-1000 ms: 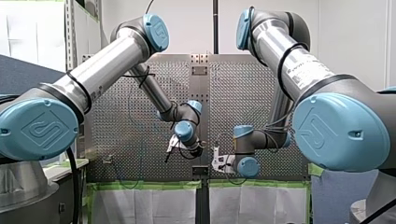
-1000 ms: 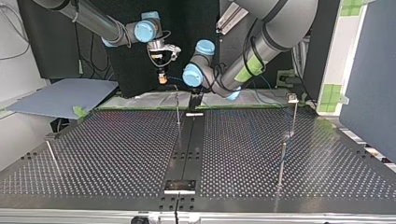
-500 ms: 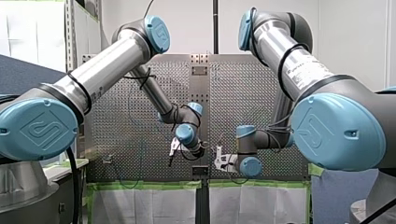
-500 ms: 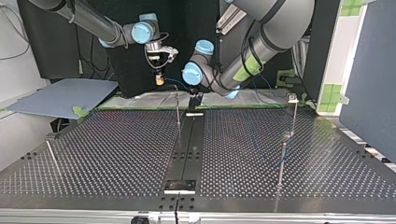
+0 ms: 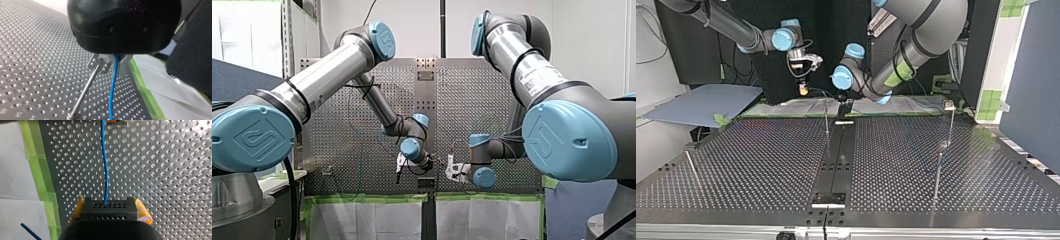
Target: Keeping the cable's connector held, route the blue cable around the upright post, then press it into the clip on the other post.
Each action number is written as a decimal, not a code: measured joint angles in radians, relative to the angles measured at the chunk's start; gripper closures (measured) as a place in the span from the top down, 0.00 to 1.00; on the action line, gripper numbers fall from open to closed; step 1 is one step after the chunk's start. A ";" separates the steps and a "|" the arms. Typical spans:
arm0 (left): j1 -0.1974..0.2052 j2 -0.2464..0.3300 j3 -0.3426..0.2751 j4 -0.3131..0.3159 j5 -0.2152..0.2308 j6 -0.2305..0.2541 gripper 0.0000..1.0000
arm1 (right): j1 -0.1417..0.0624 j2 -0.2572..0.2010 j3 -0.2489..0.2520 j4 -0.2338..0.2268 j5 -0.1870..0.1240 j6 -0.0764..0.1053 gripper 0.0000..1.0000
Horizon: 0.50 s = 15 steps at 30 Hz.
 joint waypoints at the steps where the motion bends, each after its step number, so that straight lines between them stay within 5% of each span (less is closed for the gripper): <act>1: 0.001 0.000 0.000 0.004 0.000 -0.001 0.00 | -0.003 0.001 -0.003 0.000 -0.002 0.001 0.00; 15: 0.004 -0.004 0.000 0.031 0.029 -0.031 0.00 | -0.052 0.036 -0.037 0.034 -0.011 0.002 0.00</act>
